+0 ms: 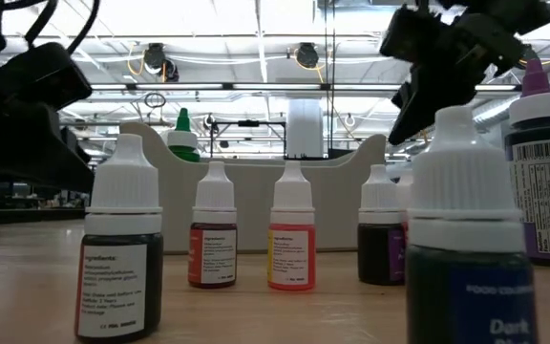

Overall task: Pick & Place food coloring
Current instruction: Adjust the gray bin on the table

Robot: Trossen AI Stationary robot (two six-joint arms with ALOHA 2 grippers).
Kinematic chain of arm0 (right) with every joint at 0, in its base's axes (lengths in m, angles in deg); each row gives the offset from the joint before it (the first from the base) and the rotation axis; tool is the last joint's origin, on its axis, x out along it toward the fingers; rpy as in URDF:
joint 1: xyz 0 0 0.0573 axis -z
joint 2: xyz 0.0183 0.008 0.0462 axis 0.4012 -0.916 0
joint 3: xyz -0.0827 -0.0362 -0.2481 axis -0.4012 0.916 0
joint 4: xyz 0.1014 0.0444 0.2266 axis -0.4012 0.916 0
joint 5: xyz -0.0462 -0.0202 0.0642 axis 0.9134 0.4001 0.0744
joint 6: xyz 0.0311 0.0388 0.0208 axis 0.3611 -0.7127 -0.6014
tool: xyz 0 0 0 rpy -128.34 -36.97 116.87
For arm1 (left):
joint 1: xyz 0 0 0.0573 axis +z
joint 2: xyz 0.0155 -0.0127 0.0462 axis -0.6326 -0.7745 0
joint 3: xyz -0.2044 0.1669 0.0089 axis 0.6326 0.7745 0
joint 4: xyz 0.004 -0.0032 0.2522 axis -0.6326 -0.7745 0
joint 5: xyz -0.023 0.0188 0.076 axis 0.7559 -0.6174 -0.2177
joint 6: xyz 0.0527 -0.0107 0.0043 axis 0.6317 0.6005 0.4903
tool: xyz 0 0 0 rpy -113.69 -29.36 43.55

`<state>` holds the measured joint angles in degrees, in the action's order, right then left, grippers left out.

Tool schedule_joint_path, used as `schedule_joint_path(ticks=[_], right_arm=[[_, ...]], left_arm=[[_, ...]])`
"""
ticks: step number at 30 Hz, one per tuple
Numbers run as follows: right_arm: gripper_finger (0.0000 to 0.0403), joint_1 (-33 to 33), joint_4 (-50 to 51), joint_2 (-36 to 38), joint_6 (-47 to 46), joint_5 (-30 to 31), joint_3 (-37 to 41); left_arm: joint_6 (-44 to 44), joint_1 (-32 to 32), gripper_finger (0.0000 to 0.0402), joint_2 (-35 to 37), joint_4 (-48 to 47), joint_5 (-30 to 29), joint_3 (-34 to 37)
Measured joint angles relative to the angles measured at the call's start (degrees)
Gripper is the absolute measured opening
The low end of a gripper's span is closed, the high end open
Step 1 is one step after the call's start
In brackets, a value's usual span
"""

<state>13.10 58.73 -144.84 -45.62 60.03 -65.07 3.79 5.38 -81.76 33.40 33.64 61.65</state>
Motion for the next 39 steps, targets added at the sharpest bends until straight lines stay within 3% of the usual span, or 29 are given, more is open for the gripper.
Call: schedule_joint_path(ticks=[7, 14, 28, 39], right_arm=[[0.0003, 0.14, -2.93, -6.11, -1.74, -0.9, 0.0], [0.0001, 0.08, -9.57, -11.78, -1.46, -4.51, -0.1], [0.0001, -1.97, -13.45, -12.41, -0.82, -4.47, -0.04], [0.0, -2.05, -9.51, -11.27, -1.06, -4.01, -0.02]], left_arm=[[-0.28, 1.85, 0.0005, -5.22, -5.59, 2.3, -6.21], [-1.34, 6.17, 0.0005, -5.24, -10.39, 3.93, -7.83], [2.5, 13.67, 0.0005, -5.23, -8.98, 7.94, -7.81], [5.0, 14.56, 0.0005, -5.22, -9.22, 8.3, -7.81]])
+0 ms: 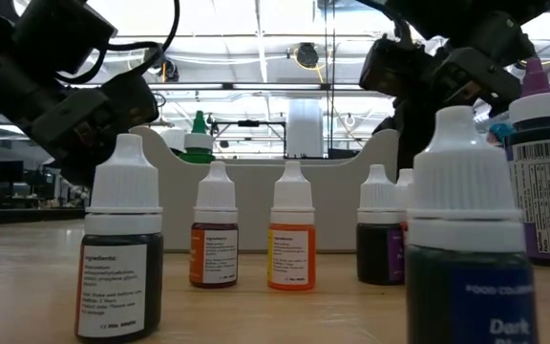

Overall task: Pick & Place food coloring
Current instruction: Adjust the gray bin on the table, then put the big blue food coloring bottle into the gray bin

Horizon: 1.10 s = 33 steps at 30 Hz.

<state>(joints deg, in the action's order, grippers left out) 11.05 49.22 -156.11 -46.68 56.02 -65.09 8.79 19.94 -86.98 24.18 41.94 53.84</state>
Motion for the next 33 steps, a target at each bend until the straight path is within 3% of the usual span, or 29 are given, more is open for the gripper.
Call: schedule_joint_path(ticks=[5, 10, 13, 16, 21, 28, 33], right_arm=[[0.0, 1.07, 10.79, 6.32, -0.28, 1.36, 0.04], [0.0, -0.31, 20.22, 20.22, -0.48, 7.72, -0.04], [0.0, -3.15, 25.65, 28.29, -2.66, 9.02, -1.32], [0.0, -9.97, 30.73, 32.49, -4.88, 15.86, -3.67], [0.0, -22.52, 37.26, 31.77, -10.57, 21.2, -9.29], [0.0002, -35.88, 37.93, 24.01, -10.63, 21.12, -10.25], [0.0047, -41.17, 34.34, 19.52, -12.65, 20.64, -10.25]], left_arm=[[2.08, 0.01, 0.0005, 0.63, -2.31, -1.51, 0.0], [6.03, 0.25, 0.0005, 2.36, -5.01, -5.39, 0.22], [7.87, 0.91, 0.0005, 4.74, -7.28, -7.1, 0.22], [9.81, 1.44, 0.0005, 8.04, -8.64, -8.03, 0.22], [11.97, 2.04, 0.0006, 13.15, -8.44, -9.79, 0.22], [12.75, 2.02, 0.0006, 15.87, -6.91, -11.64, 0.22], [10.9, 1.95, 0.0006, 15.85, -6.11, -9.24, 0.22]])
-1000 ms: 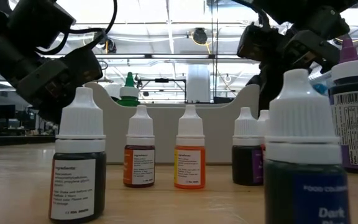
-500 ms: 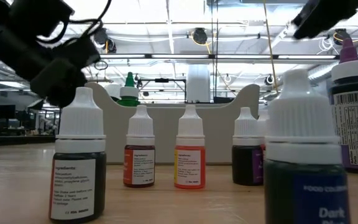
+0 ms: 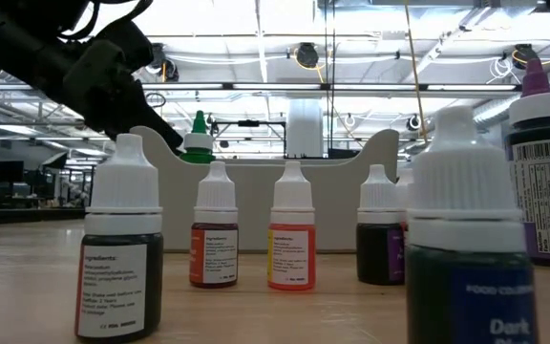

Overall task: Pick & Place food coloring
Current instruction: Put the big blue food coloring bottle into the gray bin

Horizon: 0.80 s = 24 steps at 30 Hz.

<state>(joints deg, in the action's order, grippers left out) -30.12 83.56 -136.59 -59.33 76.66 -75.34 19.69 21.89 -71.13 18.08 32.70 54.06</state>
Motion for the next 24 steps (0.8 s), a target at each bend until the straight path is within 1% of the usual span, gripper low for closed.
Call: schedule_joint_path(ticks=[4, 8, 10, 12, 14, 17, 24], right_arm=[[0.0123, -1.85, -3.99, -0.83, 0.39, -1.39, 0.0], [0.0204, -2.93, -8.4, -1.06, 0.36, -1.44, 2.13], [0.0236, -3.02, -9.17, -1.08, 0.07, -1.43, 3.58], [0.0261, -2.98, -9.4, -1.08, -0.2, -1.38, 5.04], [0.0279, -2.88, -10.82, -1.08, -0.22, -1.26, 6.43], [0.0292, -2.41, -15.61, -1.08, 0.25, -1.35, 9.13], [0.029, -2.09, -23.26, -1.08, 0.22, -1.36, 14.5]], left_arm=[[-1.14, -0.08, 0.0006, 0.0, -0.02, 1.36, 0.0], [-1.17, -0.45, 0.0006, 0.0, -0.02, 2.09, 0.0], [-1.12, -0.75, 0.0006, 0.0, -0.02, 2.07, 0.0], [-0.93, -0.85, 0.0006, 0.0, -0.02, 2.09, 0.0], [-0.91, -0.87, 0.0006, 0.0, -0.02, 2.06, 0.0], [-0.85, -0.87, 0.0006, 0.0, -0.02, 2.03, 0.0], [-0.73, -0.67, 0.0006, 0.0, 0.0, 1.37, 0.0]])
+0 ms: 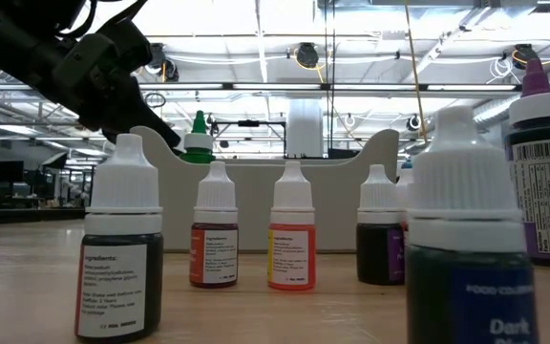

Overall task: Pick & Place food coloring
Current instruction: Put the big blue food coloring bottle into the gray bin

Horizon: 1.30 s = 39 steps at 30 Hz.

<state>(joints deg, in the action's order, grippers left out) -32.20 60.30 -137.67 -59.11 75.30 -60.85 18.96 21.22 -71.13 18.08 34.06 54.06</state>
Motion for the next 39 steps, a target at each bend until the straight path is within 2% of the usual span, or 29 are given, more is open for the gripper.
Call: schedule_joint_path(ticks=[9, 19, 29, 39], right_arm=[[0.0277, 0.02, -9.37, 0.0, -0.96, 0.2, 5.66], [0.0242, 0.07, -18.66, 0.0, -0.07, 1.84, 9.97], [0.0199, 0.71, -21.67, -4.77, -0.23, 1.45, 10.34], [0.0144, 0.7, -22.08, -4.98, -0.24, 1.38, 10.33]], left_arm=[[-0.02, 0.0, 0.0006, 0.0, 0.0, -0.02, 0.0], [-0.04, 0.0, 0.0006, 0.0, 0.0, -0.2, 0.0], [-0.05, 0.0, 0.0006, 0.0, 0.34, -0.22, 0.0], [0.7, 0.0, 0.0006, 0.0, 0.77, -0.24, 0.0]])
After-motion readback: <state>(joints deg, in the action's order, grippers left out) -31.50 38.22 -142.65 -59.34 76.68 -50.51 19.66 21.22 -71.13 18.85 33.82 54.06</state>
